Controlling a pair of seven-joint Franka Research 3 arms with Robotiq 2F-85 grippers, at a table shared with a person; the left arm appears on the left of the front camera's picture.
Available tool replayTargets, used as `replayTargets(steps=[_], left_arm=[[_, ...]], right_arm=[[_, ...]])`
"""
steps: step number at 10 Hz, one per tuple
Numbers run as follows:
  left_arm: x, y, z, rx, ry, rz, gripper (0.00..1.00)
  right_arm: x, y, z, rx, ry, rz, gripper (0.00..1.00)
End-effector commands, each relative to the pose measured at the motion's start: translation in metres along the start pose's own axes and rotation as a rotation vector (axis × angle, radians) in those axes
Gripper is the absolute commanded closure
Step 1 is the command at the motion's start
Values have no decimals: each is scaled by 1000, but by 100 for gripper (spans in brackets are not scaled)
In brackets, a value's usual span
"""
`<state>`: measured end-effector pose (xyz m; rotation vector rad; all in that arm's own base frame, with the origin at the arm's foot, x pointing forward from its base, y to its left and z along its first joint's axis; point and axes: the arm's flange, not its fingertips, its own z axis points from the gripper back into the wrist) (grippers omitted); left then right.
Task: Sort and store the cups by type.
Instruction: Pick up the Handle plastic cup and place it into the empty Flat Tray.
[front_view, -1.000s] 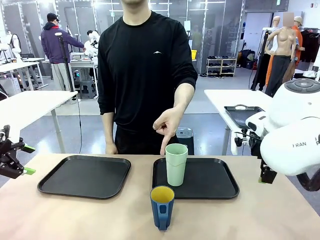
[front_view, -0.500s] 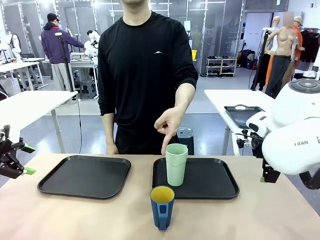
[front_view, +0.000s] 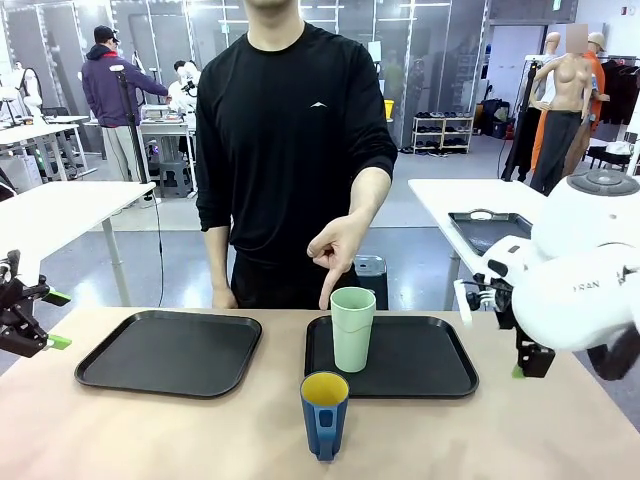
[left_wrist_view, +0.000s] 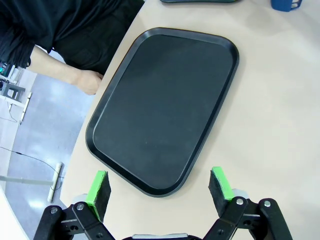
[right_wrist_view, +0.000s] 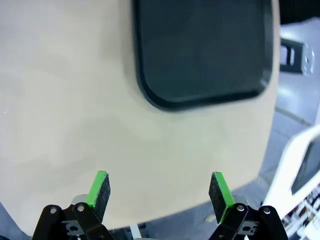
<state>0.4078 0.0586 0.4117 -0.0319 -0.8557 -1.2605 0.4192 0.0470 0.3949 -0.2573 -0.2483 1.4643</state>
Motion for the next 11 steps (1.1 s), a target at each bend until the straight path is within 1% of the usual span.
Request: replayTargets(steps=[1,2,3,5,6,7,8,9,10,11], left_arm=[[-2,-3,-2,19,5,-20,0],[-2,-3,-2,19,5,-20,0],[-2,-3,-2,19,5,-20,0],[-2,-3,-2,19,5,-20,0],[-2,-3,-2,19,5,-20,0],[-2,-3,-2,19,5,-20,0],[-2,-3,-2,19,5,-20,0],[-2,-3,-2,19,5,-20,0],[-2,-3,-2,19,5,-20,0],[-2,-3,-2,19,5,-20,0]], right_arm=[[-7,10,-15,81,-103,77,0],[-5,19,-22,104,-166,102,0],[0,29,-31,153,-259,135,0],[9,41,-46,214,-408,144,0],[14,45,-52,228,-501,140,0],[19,49,-58,225,-633,124,0],[21,49,-61,209,-753,95,0],[23,47,-64,194,-841,48,0],[26,45,-68,190,-906,21,0],[30,43,-73,196,-929,-6,0]])
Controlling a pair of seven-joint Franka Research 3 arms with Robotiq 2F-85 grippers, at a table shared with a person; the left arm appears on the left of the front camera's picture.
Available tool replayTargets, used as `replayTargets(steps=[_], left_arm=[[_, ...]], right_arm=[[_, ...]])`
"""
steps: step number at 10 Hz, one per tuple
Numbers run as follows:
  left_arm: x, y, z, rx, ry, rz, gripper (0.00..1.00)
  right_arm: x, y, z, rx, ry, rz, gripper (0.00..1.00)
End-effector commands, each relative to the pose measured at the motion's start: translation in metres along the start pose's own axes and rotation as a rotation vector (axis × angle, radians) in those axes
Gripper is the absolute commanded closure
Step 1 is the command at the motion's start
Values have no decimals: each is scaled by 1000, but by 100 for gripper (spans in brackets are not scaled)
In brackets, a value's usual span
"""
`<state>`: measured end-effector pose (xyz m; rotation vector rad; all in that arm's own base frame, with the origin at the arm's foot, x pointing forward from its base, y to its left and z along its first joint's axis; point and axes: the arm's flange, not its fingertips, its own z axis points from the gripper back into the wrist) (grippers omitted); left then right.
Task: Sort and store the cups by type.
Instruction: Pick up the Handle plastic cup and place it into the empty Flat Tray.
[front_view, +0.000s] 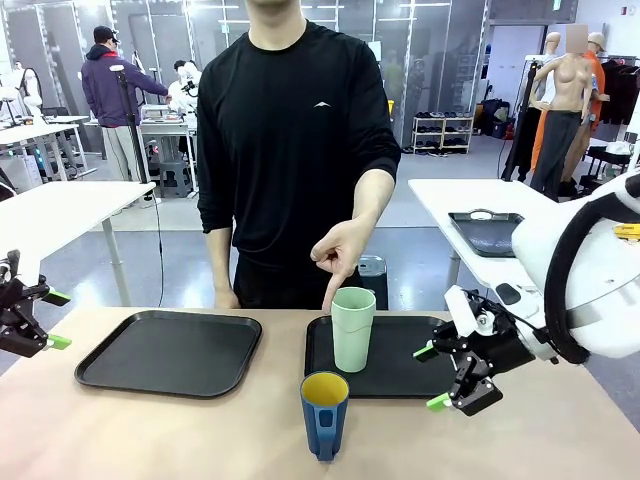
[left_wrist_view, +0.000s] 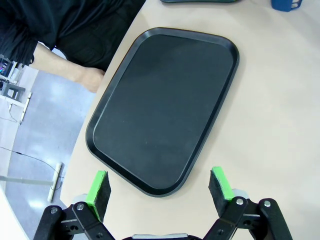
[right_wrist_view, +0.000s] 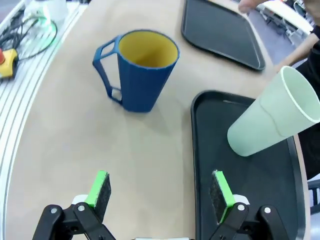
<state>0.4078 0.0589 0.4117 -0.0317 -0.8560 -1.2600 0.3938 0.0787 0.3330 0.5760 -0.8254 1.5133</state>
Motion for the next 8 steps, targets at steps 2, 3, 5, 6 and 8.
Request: replayTargets(steps=[2,3,5,6,8], left_arm=[[-2,-3,-2,19,5,-20,0],[-2,-3,-2,19,5,-20,0],[-2,-3,-2,19,5,-20,0],[-2,-3,-2,19,5,-20,0],[-2,-3,-2,19,5,-20,0]], right_arm=[[-16,-10,-24,31,-112,-33,0],[-16,-11,-29,48,-146,-54,0],[-18,-14,-28,7,-146,-63,0],[-14,-5,-28,54,-129,-74,0],[-14,-5,-28,54,-129,-74,0]])
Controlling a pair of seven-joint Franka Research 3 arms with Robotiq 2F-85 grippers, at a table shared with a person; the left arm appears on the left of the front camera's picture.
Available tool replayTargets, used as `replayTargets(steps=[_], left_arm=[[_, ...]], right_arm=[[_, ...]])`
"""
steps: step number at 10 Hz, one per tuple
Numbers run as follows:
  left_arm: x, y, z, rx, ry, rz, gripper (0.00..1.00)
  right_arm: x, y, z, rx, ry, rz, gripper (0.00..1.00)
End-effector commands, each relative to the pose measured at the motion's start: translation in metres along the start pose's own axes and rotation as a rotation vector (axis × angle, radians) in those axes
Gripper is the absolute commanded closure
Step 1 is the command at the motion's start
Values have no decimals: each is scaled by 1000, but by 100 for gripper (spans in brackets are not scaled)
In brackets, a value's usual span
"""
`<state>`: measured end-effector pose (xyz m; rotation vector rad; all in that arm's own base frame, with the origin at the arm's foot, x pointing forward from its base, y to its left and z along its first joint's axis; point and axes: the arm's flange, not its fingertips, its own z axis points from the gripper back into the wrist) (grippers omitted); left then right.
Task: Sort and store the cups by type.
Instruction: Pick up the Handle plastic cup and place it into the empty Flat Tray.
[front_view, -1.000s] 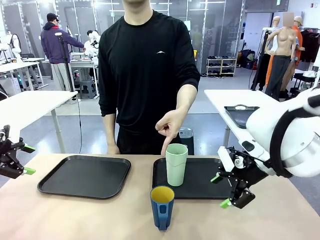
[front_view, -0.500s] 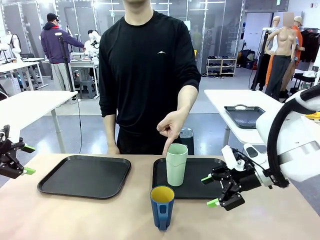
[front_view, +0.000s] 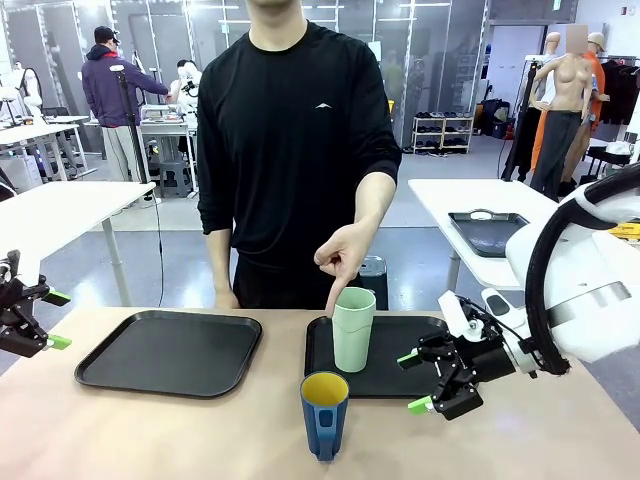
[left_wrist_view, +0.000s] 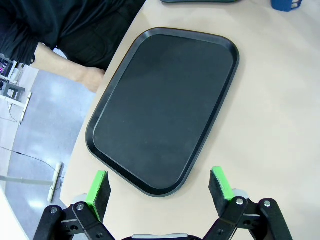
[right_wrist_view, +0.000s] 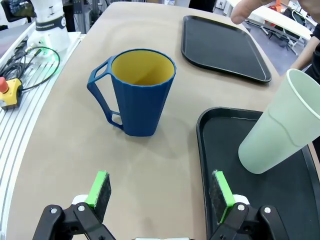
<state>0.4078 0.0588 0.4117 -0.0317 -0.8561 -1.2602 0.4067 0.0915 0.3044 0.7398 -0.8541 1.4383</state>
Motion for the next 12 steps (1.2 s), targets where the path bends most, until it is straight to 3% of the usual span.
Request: replayTargets(steps=[1,3,5,8,12], left_arm=[[-2,-3,-2,19,6,-20,0],[-2,-3,-2,19,6,-20,0],[-2,-3,-2,19,6,-20,0],[-2,-3,-2,19,6,-20,0],[-2,-3,-2,19,6,-20,0]], right_arm=[[1,3,1,5,-1,6,0],[0,0,0,0,1,1,0],[-1,1,-27,20,23,0,0],[-2,8,-55,-3,-18,25,0],[-5,7,-84,69,-70,31,0]])
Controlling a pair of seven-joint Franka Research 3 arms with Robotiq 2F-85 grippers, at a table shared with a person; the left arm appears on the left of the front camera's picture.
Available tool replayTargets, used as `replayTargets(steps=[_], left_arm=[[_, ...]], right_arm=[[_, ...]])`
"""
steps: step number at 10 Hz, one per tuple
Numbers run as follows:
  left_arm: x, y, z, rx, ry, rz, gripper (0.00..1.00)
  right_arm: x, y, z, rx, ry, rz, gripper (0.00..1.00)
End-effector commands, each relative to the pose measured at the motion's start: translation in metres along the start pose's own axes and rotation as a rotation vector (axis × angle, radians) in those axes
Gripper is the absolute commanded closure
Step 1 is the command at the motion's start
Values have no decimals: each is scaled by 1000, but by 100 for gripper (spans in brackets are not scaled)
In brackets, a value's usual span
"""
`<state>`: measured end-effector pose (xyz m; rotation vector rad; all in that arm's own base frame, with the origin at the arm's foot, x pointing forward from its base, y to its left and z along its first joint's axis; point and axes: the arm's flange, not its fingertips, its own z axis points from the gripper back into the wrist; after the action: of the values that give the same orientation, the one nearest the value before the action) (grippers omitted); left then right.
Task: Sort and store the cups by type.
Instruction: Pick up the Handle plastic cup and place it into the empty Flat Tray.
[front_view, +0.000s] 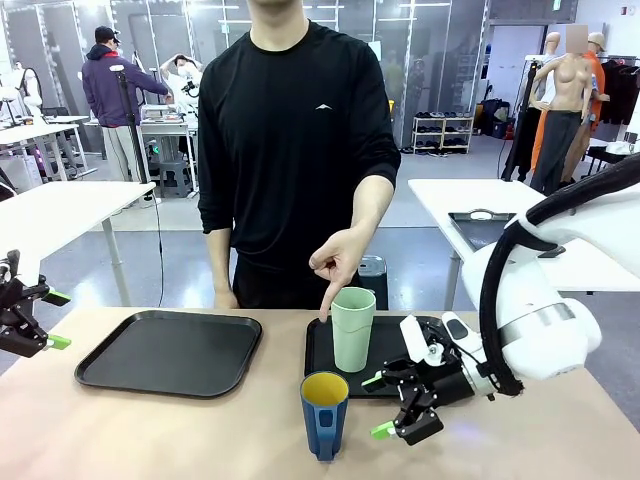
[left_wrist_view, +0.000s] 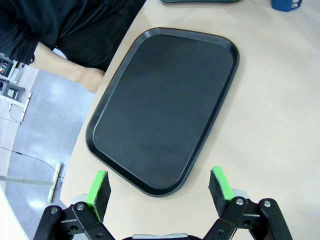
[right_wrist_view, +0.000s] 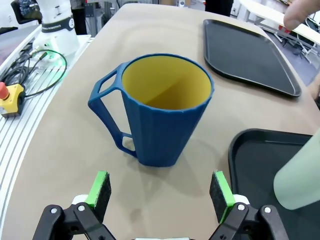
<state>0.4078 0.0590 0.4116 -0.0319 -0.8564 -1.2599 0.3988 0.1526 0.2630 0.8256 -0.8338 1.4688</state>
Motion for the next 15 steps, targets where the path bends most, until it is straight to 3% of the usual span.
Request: replayTargets(steps=[1,7,15], left_arm=[[-2,-3,-2,19,6,-20,0],[-2,-3,-2,19,6,-20,0],[-2,-3,-2,19,6,-20,0]], right_arm=[[-2,-7,-15,-2,-38,37,0],[1,-15,-43,36,-86,54,0],[-1,-17,-72,107,-226,40,0]])
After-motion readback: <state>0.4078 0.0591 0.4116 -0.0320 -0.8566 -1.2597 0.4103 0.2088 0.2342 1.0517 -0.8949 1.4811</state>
